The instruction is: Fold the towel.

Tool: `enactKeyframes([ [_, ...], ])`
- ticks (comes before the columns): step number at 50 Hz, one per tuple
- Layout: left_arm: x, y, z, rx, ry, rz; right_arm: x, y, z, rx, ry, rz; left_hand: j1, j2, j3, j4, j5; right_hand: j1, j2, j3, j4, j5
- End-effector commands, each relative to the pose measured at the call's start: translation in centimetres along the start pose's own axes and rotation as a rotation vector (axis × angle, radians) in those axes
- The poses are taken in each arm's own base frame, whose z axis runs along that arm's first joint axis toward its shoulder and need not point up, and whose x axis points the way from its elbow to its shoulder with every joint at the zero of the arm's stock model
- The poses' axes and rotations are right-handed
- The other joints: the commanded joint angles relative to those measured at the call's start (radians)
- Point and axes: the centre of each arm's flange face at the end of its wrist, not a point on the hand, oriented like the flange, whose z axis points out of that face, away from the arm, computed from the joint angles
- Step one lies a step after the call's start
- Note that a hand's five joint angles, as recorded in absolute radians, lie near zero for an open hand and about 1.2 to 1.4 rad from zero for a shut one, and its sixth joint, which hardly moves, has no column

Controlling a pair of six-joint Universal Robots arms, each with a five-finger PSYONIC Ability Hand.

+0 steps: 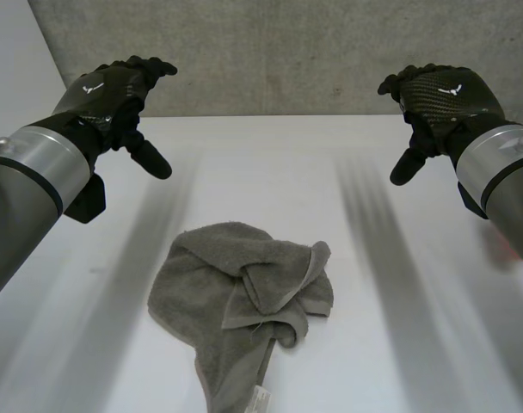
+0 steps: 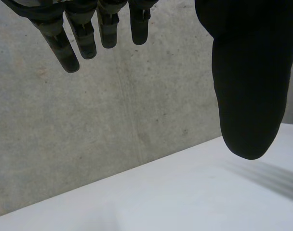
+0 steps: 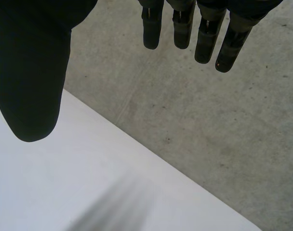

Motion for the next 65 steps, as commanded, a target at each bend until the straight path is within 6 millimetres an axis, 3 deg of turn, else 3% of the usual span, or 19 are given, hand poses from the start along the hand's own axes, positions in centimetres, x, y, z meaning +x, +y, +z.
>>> enactKeyframes([
  [1,-0.1,0.3,0.1,-0.015,-0.009,-0.002,-0.7,0.7,0.2,-0.025,-0.034,-0.004,0.048,0.052,0.05,0.05,0.019,-0.032,-0.054,-0.035,-0.056,-0.048],
  [8,0.2,1.5,-0.8,-0.082,-0.042,-0.011,-2.1,1.8,0.3,-0.047,-0.148,-0.102,0.092,0.096,0.094,0.094,0.063,-0.032,-0.054,-0.035,-0.056,-0.048],
  [13,0.4,4.5,-2.7,-0.205,-0.091,-0.015,-3.9,3.4,-0.3,-0.052,-0.325,-0.238,0.159,0.163,0.161,0.161,0.131,0.002,-0.021,-0.001,-0.022,-0.014],
  [15,0.7,6.9,-4.0,-0.293,-0.094,-0.028,-5.2,4.8,-1.0,-0.044,-0.457,-0.296,0.171,0.175,0.173,0.173,0.142,0.008,-0.015,0.005,-0.016,-0.008],
  [16,0.7,6.9,-4.0,-0.293,-0.094,-0.028,-5.2,4.8,-1.0,-0.044,-0.458,-0.296,0.171,0.175,0.173,0.173,0.142,0.008,-0.015,0.005,-0.016,-0.008],
  [21,1.8,11.2,-6.9,-0.457,-0.069,-0.076,-7.2,8.7,-2.0,-0.084,-0.655,-0.322,0.122,0.126,0.123,0.123,0.093,0.019,-0.003,0.017,-0.004,0.004],
  [24,2.0,11.9,-7.4,-0.483,-0.064,-0.094,-7.5,9.9,-1.9,-0.109,-0.683,-0.322,0.071,0.075,0.073,0.073,0.042,0.043,0.02,0.04,0.019,0.027],
  [26,2.4,13.4,-7.7,-0.539,-0.058,-0.125,-8.3,12.0,-1.4,-0.148,-0.714,-0.319,0.045,0.049,0.047,0.047,0.016,0.218,0.195,0.215,0.194,0.202],
  [27,2.4,13.4,-7.7,-0.54,-0.058,-0.126,-8.3,12.0,-1.4,-0.148,-0.714,-0.319,0.045,0.049,0.047,0.047,0.016,0.219,0.197,0.216,0.195,0.203],
  [29,2.8,14.1,-7.5,-0.571,-0.032,-0.169,-8.7,13.5,-0.3,-0.136,-0.708,-0.327,0.045,0.049,0.047,0.047,0.016,0.642,0.62,0.639,0.618,0.626],
  [30,2.8,14.1,-7.5,-0.571,-0.032,-0.169,-8.7,13.5,-0.3,-0.136,-0.708,-0.327,0.045,0.049,0.047,0.047,0.016,0.645,0.622,0.642,0.621,0.629],
  [31,3.1,14.4,-7.4,-0.585,-0.009,-0.191,-8.7,13.8,0.3,-0.112,-0.691,-0.328,0.06,0.064,0.061,0.061,0.031,0.967,0.945,0.965,0.944,0.952],
  [32,3.1,14.4,-7.4,-0.585,-0.009,-0.191,-8.7,13.8,0.9,-0.078,-0.665,-0.333,0.06,0.064,0.061,0.061,0.031,1.187,1.165,1.185,1.164,1.172],
  [37,4.0,15.6,-6.8,-0.634,0.057,-0.244,-8.1,13.5,2.0,-0.04,-0.563,-0.279,0.309,0.313,0.311,0.311,0.28,1.19,1.167,1.187,1.166,1.174],
  [42,4.6,16.3,-5.5,-0.645,0.06,-0.285,-7.6,12.0,1.6,-0.024,-0.522,-0.223,0.271,0.275,0.273,0.273,0.242,1.19,1.167,1.187,1.166,1.174],
  [54,7.0,17.2,-2.5,-0.624,0.115,-0.283,-8.0,12.3,1.0,-0.044,-0.519,-0.212,0.283,0.287,0.285,0.285,0.254,1.19,1.167,1.187,1.166,1.174],
  [60,7.9,18.6,-1.7,-0.631,0.109,-0.248,-7.4,11.6,1.7,-0.025,-0.484,-0.212,0.732,0.736,0.734,0.734,0.703,1.19,1.167,1.187,1.166,1.174],
  [62,8.2,18.7,-1.3,-0.61,0.082,-0.224,-6.9,10.9,2.6,-0.016,-0.431,-0.226,1.217,1.221,1.219,1.219,1.188,1.19,1.167,1.187,1.166,1.174],
  [65,8.1,18.2,-0.9,-0.584,0.069,-0.208,-6.6,10.5,3.1,-0.008,-0.393,-0.234,1.225,1.229,1.227,1.227,1.196,1.19,1.167,1.187,1.166,1.174],
])
